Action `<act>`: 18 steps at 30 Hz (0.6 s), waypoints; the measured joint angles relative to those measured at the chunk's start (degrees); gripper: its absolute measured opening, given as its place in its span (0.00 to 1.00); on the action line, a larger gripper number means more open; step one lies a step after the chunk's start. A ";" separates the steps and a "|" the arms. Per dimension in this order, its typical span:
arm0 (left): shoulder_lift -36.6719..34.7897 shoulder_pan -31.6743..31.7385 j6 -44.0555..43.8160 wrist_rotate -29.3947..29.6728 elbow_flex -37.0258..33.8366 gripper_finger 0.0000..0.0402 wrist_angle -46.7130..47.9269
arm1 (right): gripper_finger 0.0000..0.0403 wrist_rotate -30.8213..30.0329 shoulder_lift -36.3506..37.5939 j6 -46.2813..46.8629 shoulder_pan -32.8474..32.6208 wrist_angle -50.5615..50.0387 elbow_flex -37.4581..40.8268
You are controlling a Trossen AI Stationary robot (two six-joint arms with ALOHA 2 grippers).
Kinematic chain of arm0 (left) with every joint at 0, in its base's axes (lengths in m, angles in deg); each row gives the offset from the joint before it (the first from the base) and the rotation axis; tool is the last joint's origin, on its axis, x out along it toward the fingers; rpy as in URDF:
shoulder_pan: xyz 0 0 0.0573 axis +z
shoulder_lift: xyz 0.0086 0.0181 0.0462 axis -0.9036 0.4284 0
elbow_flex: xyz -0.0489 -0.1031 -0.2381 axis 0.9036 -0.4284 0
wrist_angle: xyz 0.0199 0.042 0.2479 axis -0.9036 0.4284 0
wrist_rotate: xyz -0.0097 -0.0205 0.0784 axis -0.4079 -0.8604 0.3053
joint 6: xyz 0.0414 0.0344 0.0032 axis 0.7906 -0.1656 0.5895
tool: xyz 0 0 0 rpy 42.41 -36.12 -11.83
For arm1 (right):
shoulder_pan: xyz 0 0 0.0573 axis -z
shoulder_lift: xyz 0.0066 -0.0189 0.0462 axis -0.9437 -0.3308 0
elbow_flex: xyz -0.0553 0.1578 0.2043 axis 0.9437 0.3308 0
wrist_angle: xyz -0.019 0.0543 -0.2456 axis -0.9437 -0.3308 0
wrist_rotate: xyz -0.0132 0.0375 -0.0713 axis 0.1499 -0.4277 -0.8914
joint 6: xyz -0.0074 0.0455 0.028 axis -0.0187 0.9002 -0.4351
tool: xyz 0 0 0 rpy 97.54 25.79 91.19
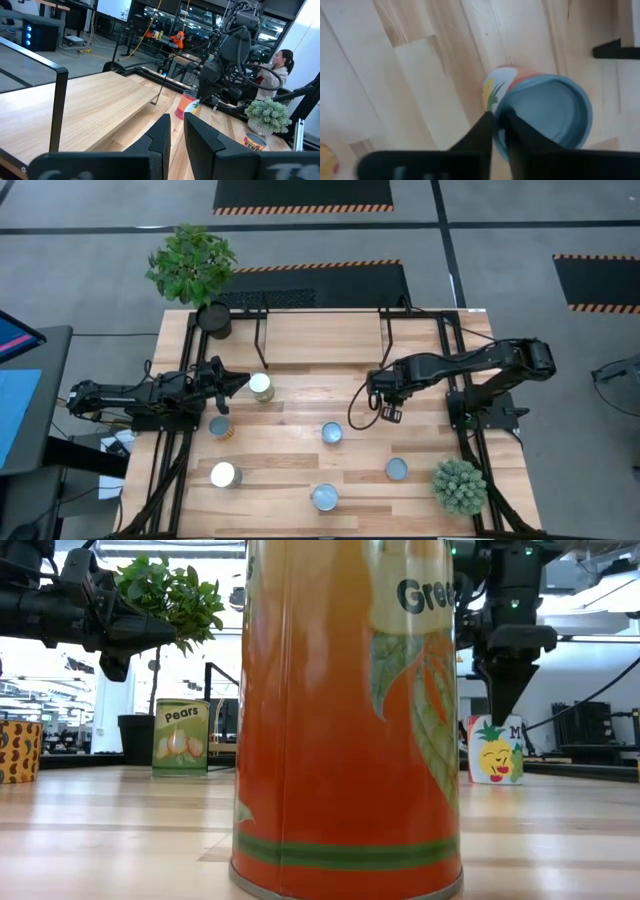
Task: Pick and place cans onto a shelf
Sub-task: Put the canned pineapple on the shelf
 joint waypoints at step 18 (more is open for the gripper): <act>0.00 0.00 0.02 0.00 0.02 0.11 0.00 | 0.01 -0.29 2.01 -7.90 1.38 4.46 -26.15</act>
